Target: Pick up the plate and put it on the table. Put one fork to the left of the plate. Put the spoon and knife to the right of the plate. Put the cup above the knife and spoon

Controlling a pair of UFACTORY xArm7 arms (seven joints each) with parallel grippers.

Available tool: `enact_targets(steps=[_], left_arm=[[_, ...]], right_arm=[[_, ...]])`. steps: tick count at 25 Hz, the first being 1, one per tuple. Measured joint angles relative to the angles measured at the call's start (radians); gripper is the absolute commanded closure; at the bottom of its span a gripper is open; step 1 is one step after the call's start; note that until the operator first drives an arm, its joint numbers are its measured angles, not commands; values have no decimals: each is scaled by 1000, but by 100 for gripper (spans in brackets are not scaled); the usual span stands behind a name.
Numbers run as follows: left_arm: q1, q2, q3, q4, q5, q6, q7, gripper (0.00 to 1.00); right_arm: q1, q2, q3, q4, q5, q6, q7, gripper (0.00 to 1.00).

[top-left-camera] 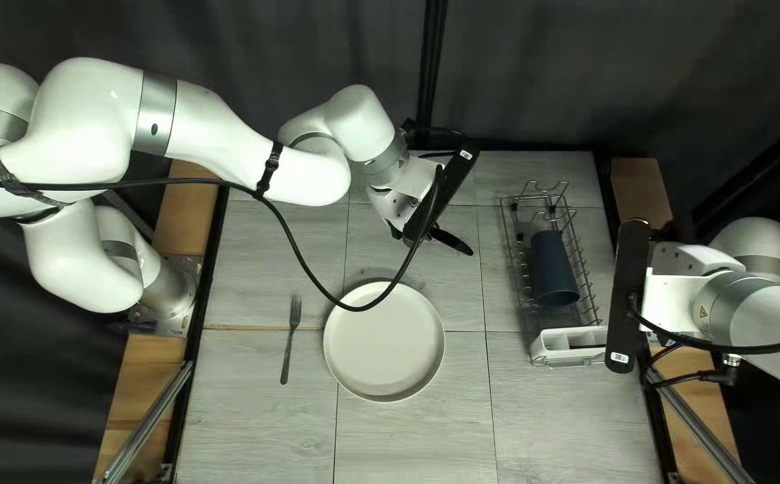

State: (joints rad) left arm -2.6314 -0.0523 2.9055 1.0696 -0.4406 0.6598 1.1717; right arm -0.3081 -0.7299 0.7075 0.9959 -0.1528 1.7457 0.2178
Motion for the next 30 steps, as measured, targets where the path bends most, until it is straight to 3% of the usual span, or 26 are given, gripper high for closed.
enact_targets(steps=[10, 19, 23, 30], left_arm=[[25, -188, 20, 239, 39, 50, 75, 100], [92, -345, 51, 451, 54, 153, 158, 100], [121, -346, 63, 458, 54, 177, 189, 100], [189, -257, 74, 362, 18, 192, 302, 100]], right_arm=[[0, 0, 0, 0, 0, 0, 0, 0], [0, 0, 0, 0, 0, 0, 0, 0], [0, 0, 0, 0, 0, 0, 0, 0], [0, 0, 0, 0, 0, 0, 0, 0]])
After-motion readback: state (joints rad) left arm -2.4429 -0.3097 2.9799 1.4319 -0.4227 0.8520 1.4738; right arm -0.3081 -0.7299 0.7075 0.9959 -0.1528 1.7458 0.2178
